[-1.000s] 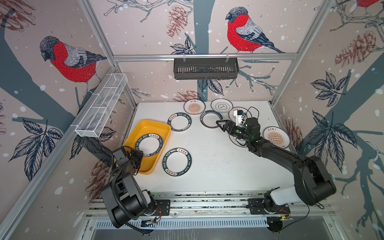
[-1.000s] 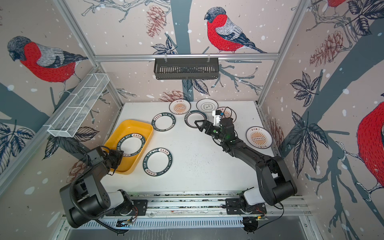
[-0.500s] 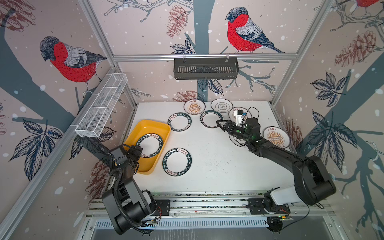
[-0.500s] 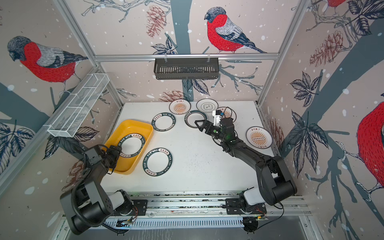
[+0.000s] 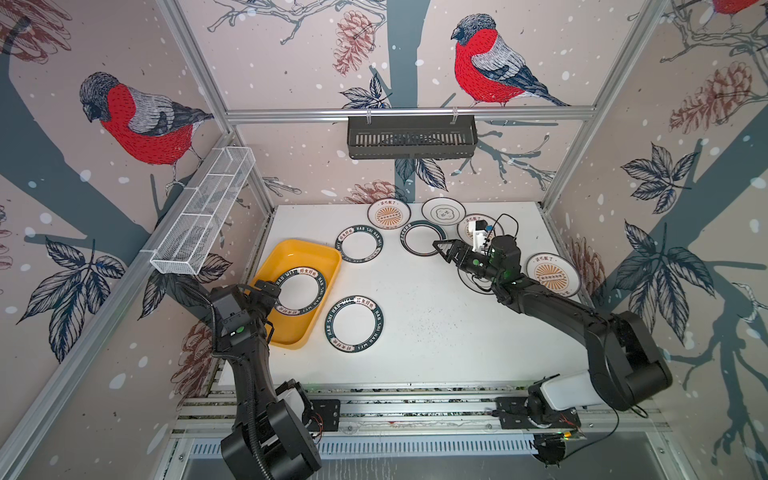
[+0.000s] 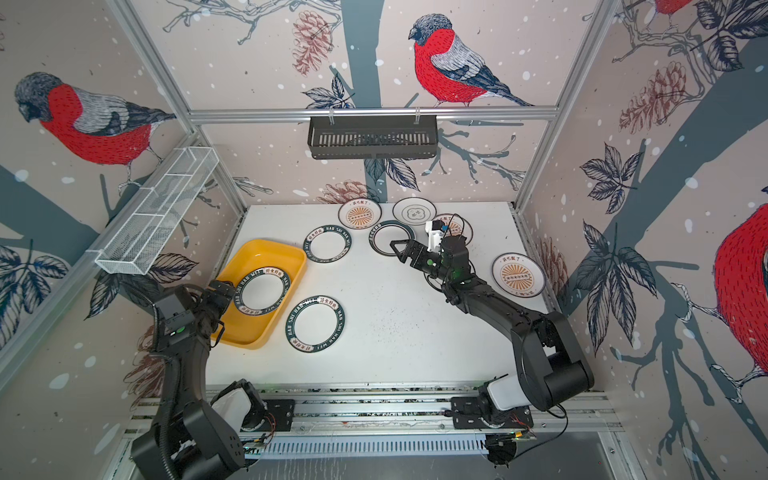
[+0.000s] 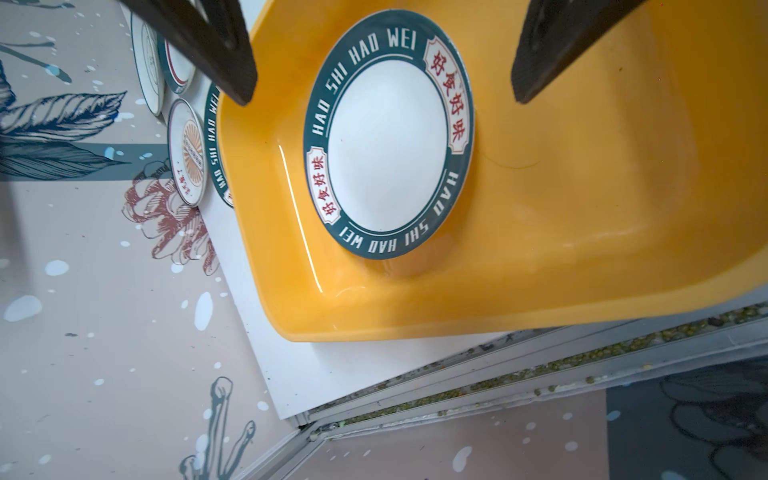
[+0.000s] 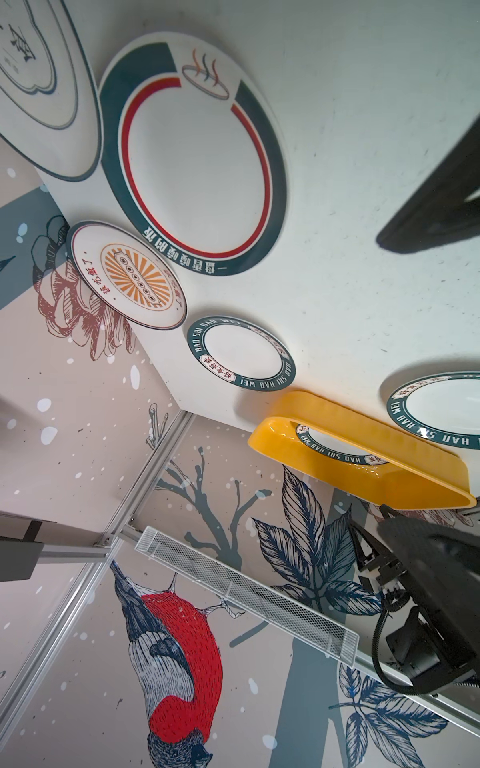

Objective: Place the plates into the plastic bin on the countertop

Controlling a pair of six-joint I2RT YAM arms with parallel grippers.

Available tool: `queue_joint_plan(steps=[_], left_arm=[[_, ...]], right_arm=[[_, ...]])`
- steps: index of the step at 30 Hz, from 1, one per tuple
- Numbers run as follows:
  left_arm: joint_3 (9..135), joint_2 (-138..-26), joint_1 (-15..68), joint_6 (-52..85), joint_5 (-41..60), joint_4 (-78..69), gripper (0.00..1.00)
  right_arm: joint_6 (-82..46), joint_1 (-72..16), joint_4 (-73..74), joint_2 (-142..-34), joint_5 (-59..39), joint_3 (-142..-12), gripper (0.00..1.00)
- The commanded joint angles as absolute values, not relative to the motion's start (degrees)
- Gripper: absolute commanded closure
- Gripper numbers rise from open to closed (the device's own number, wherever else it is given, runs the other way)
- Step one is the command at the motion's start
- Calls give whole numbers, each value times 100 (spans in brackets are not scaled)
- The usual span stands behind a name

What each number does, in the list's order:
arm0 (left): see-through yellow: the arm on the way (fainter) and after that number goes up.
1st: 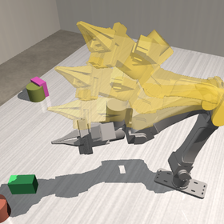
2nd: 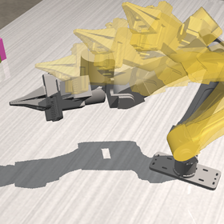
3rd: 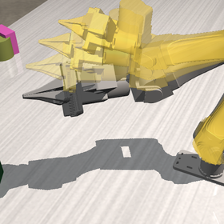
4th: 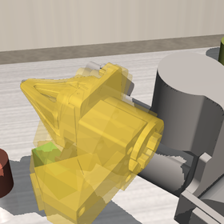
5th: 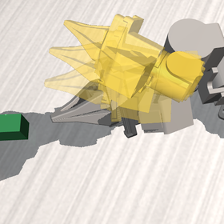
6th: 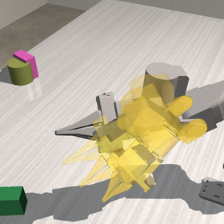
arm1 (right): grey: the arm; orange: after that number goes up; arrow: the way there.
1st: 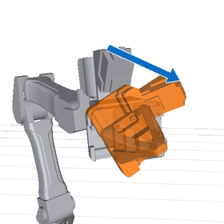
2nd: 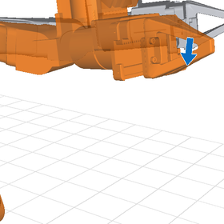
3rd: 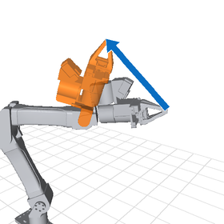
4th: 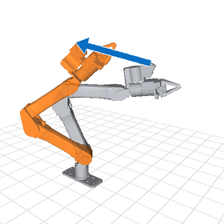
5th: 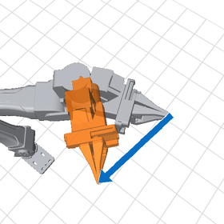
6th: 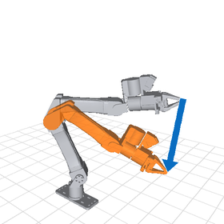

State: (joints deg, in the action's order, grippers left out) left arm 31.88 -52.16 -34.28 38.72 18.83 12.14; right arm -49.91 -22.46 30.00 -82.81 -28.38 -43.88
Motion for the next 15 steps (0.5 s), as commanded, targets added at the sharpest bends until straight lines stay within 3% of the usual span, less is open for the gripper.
queue_joint_plan(steps=[1,5,15], left_arm=[[3361,-4988,-3419,3625,2340,1462,4],[3420,-4727,-3213,3768,3037,1322,4],[3452,-3998,-1992,4324,2949,1315,4]], right_arm=[[-4936,-2284,2994,-8268,-2717,-4408,0],[-4840,-2405,2894,-8350,-2604,-4460,0],[-4418,-2845,2499,-8731,-2399,-4723,0]])
